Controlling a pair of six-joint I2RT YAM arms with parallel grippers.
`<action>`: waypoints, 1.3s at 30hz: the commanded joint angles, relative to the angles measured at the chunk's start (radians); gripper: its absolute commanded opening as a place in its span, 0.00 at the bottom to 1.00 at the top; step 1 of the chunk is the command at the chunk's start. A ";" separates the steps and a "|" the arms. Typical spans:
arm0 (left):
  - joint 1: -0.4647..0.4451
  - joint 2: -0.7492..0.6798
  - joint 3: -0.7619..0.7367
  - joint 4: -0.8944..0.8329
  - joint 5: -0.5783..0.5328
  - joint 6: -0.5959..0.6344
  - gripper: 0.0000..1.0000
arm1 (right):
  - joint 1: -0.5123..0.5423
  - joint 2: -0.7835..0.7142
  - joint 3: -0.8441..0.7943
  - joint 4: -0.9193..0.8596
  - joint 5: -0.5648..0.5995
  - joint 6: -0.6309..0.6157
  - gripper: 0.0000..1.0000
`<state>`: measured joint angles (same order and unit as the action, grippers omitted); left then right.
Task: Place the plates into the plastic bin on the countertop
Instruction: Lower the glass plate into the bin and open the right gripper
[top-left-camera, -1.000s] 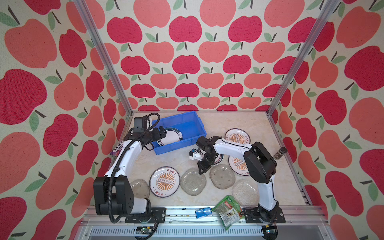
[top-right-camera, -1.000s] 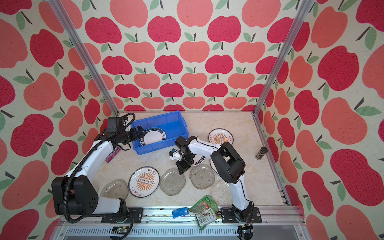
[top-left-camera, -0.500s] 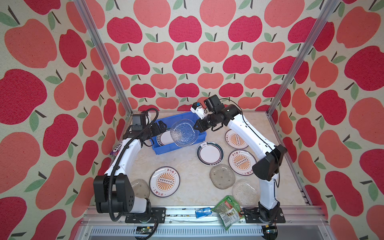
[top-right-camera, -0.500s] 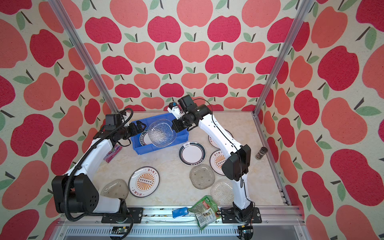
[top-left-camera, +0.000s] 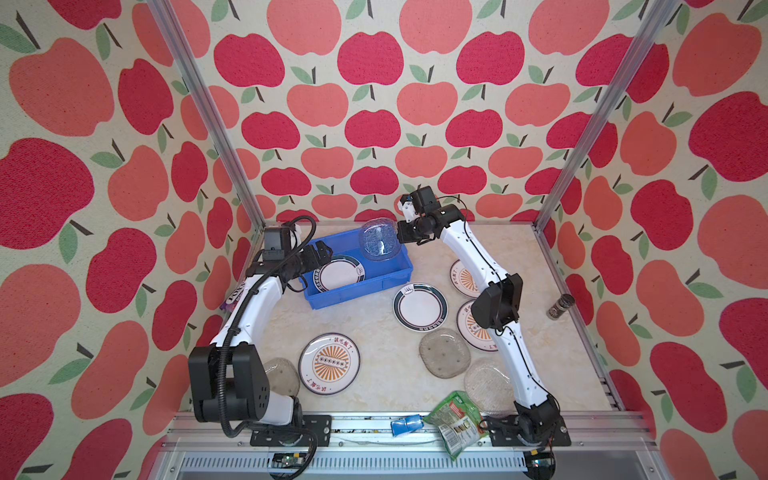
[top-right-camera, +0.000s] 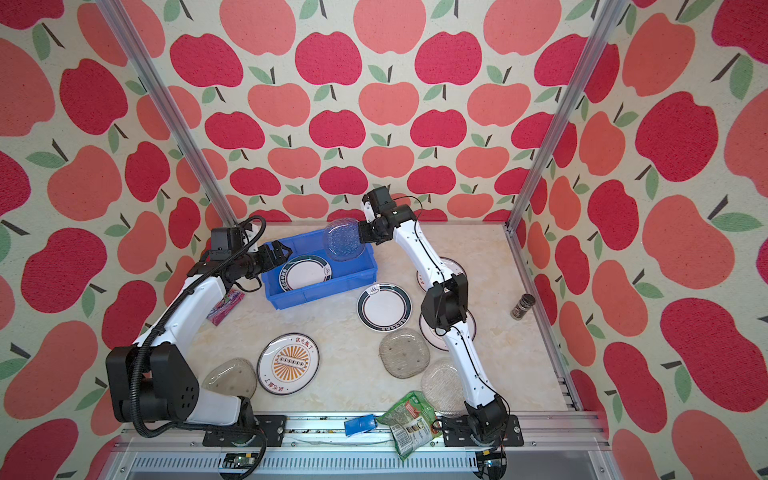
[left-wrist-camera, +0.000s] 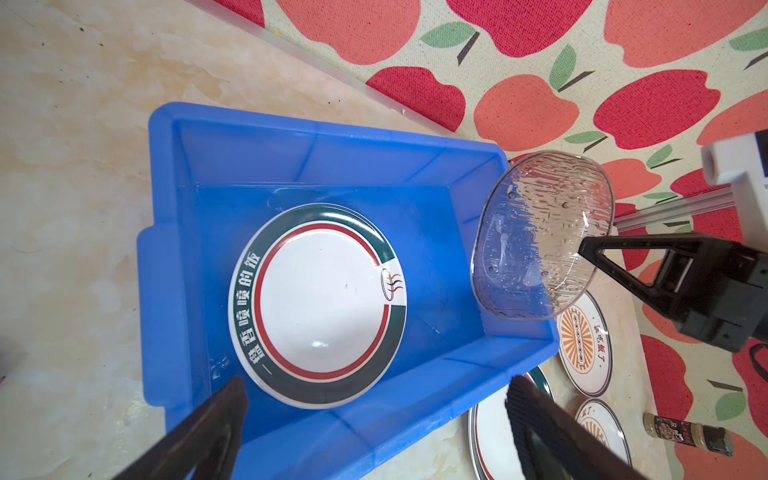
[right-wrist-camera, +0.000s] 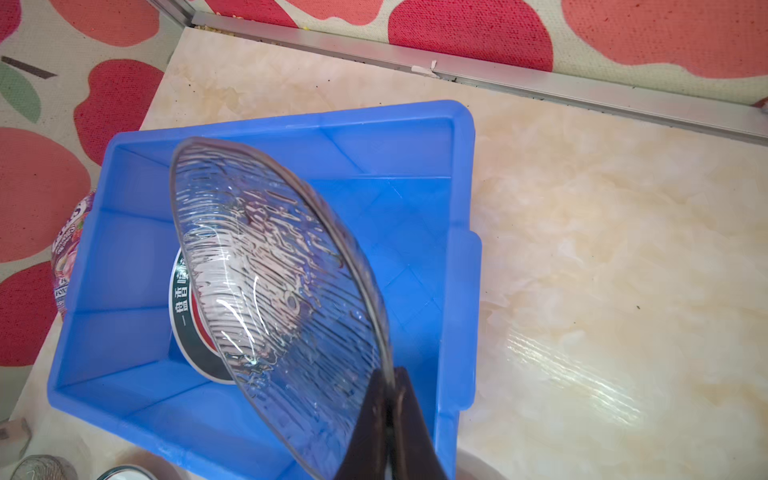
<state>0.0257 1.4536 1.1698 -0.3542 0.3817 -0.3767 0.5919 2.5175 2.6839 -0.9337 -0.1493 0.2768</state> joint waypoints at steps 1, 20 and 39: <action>0.010 0.019 0.014 0.008 -0.005 -0.001 0.99 | 0.018 0.043 0.060 0.051 0.015 0.027 0.00; 0.026 0.030 -0.009 0.021 -0.006 0.003 0.99 | 0.089 0.102 -0.023 0.002 0.310 -0.003 0.00; 0.034 0.053 -0.007 0.021 -0.016 0.005 0.99 | 0.082 0.105 -0.023 -0.022 0.318 -0.021 0.18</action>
<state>0.0528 1.5021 1.1698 -0.3466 0.3779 -0.3763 0.6804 2.6122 2.6698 -0.9298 0.1642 0.2665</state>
